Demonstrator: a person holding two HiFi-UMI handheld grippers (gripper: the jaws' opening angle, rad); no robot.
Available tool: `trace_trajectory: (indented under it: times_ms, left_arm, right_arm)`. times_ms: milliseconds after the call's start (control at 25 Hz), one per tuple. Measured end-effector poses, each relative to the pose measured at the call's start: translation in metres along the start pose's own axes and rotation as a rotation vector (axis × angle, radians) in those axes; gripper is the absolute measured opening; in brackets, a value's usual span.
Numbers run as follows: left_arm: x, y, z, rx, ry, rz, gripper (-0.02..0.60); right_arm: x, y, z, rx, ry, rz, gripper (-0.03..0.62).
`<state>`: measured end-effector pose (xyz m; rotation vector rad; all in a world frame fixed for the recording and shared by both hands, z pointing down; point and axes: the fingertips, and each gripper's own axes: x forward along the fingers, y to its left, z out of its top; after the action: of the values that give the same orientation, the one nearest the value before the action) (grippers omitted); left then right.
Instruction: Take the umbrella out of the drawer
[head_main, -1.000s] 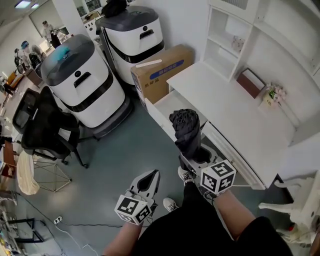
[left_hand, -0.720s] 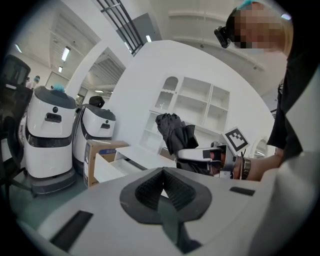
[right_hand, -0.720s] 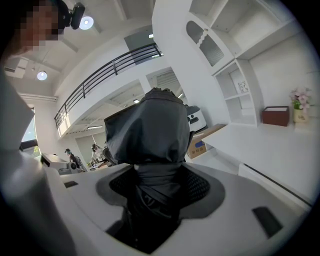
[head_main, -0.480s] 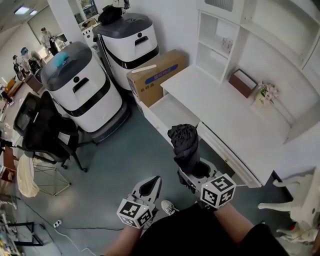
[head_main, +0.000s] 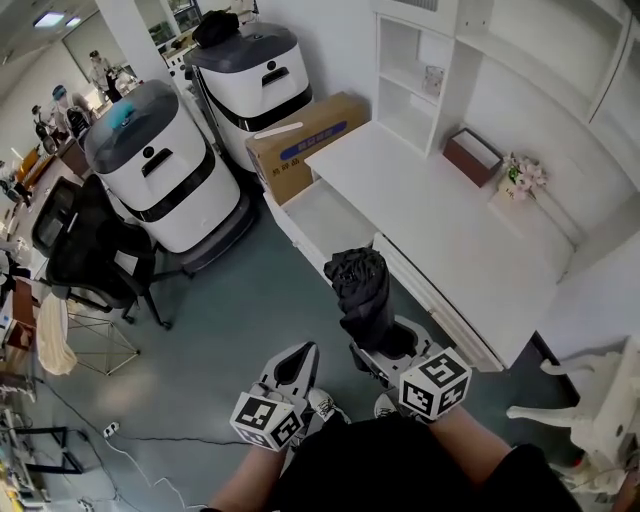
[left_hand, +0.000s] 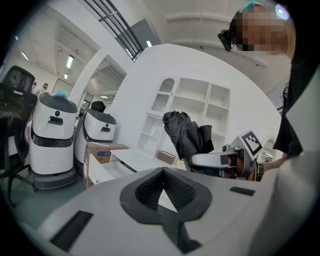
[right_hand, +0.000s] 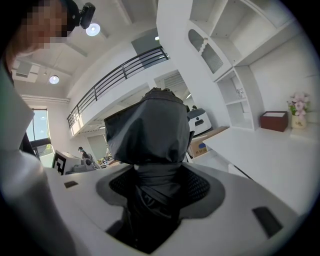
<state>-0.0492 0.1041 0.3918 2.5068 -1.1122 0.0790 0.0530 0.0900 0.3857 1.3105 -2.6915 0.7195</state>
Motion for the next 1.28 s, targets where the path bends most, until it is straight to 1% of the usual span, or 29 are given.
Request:
trace_trajectory:
  times_ms: [240,400,560,680,840,1280]
  left_arm:
    - [0.002,-0.041,-0.016,-0.004,-0.005,0.03,-0.003]
    - [0.004,-0.061,-0.027,-0.007,-0.003,0.041,-0.003]
    - [0.009,-0.077,-0.035,-0.008,-0.003,0.043,-0.003]
    - [0.011,-0.086,-0.038,-0.005,-0.001,0.043,-0.003]
    - [0.011,-0.095,-0.038,0.004,-0.003,0.041,-0.003]
    - [0.006,-0.108,-0.035,0.031,-0.004,0.035,-0.003]
  right_arm:
    - [-0.04,-0.006,-0.012,0.008,0.01,0.046,0.25]
    - [-0.059,-0.008,-0.02,0.003,0.017,0.067,0.25]
    - [-0.074,-0.013,-0.029,0.025,0.027,0.083,0.25]
    - [-0.083,-0.015,-0.032,0.037,0.029,0.095,0.25]
    - [-0.09,-0.014,-0.033,0.025,0.028,0.104,0.25]
    - [-0.097,-0.012,-0.033,0.03,0.017,0.113,0.25]
